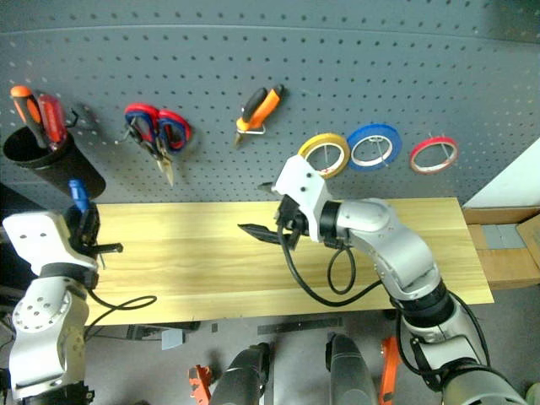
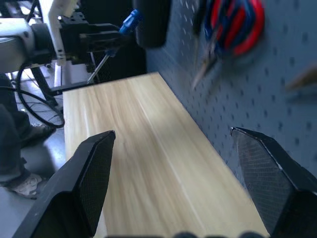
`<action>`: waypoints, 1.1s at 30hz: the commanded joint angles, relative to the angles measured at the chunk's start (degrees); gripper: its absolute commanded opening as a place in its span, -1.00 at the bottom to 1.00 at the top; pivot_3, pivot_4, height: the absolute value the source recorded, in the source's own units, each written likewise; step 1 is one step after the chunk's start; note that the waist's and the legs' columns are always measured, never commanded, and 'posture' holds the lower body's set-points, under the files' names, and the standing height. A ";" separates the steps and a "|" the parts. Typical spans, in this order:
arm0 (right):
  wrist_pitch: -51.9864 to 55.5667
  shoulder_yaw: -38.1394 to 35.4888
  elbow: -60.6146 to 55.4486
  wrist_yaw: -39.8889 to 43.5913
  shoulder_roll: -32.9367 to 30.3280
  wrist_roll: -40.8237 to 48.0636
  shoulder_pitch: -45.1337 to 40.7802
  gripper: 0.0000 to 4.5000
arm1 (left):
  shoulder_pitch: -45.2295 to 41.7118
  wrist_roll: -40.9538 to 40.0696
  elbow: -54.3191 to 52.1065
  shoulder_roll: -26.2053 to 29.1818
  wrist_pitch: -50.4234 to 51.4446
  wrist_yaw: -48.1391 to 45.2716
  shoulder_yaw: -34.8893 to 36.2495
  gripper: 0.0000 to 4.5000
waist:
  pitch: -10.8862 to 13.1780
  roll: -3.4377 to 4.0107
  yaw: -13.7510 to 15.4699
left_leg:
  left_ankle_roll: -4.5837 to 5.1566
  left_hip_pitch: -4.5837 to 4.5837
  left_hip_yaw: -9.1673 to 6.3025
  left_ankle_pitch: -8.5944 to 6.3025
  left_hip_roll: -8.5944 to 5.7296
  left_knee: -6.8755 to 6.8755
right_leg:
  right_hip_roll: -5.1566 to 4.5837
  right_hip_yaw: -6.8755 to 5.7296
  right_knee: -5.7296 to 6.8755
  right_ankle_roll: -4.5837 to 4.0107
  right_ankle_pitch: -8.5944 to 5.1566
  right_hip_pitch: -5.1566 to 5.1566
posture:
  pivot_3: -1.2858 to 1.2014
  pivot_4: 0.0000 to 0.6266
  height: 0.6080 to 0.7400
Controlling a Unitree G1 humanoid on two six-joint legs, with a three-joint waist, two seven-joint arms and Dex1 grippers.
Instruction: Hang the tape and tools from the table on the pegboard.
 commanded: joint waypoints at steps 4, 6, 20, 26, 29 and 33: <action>-4.14 -2.48 1.59 2.40 0.06 0.93 -3.18 0.69 | -7.24 -1.59 -5.33 3.58 -1.52 1.72 4.28 -0.76 | -1.48 -0.11 1.26 | -0.01 0.00 -0.02 0.00 0.01 0.02 | 0.03 -0.04 -0.01 -0.01 0.00 0.02 | 0.07 -0.53 1.00; -5.11 -2.54 2.53 2.25 0.12 0.31 -3.50 0.69 | -12.75 -3.24 -4.23 5.58 -0.64 1.71 4.52 -0.76 | -1.74 -0.38 1.72 | -0.02 0.00 -0.06 0.01 0.01 0.09 | 0.05 -0.09 0.07 -0.02 0.01 0.03 | 0.07 -0.55 1.00; -6.61 -2.20 4.34 -0.81 1.87 -2.25 -3.86 0.69 | -42.20 -0.80 32.29 17.25 -15.65 -10.10 -1.85 -0.76 | -3.47 -0.47 1.03 | -0.20 0.05 -0.06 0.12 0.02 0.18 | 0.13 -0.12 0.16 -0.08 0.11 0.06 | 0.02 -0.59 1.00; -5.93 -2.26 3.34 -1.32 1.55 -2.79 -3.38 0.69 | -44.73 0.21 44.55 15.85 -23.59 -11.63 -3.57 -0.76 | -3.57 -0.47 0.02 | -0.21 0.06 -0.06 0.13 0.01 0.19 | 0.11 -0.12 0.20 -0.09 0.12 0.03 | -0.01 -0.57 1.00; -5.56 -2.46 3.03 -1.65 1.20 -2.76 -3.27 0.69 | -43.46 0.56 46.88 14.78 -26.06 -9.84 -3.03 -0.76 | -3.57 -0.47 -0.47 | -0.21 0.06 -0.09 0.13 0.01 0.20 | 0.10 -0.13 0.21 -0.09 0.12 0.02 | -0.01 -0.58 1.00; -5.26 -2.41 2.77 -1.69 0.66 -2.78 -3.31 0.69 | -41.26 -0.02 47.16 13.80 -28.10 -8.22 -2.00 -0.76 | -3.74 -0.41 -0.96 | -0.21 0.06 -0.09 0.13 0.01 0.21 | 0.08 -0.12 0.29 -0.09 0.12 0.00 | -0.03 -0.58 1.00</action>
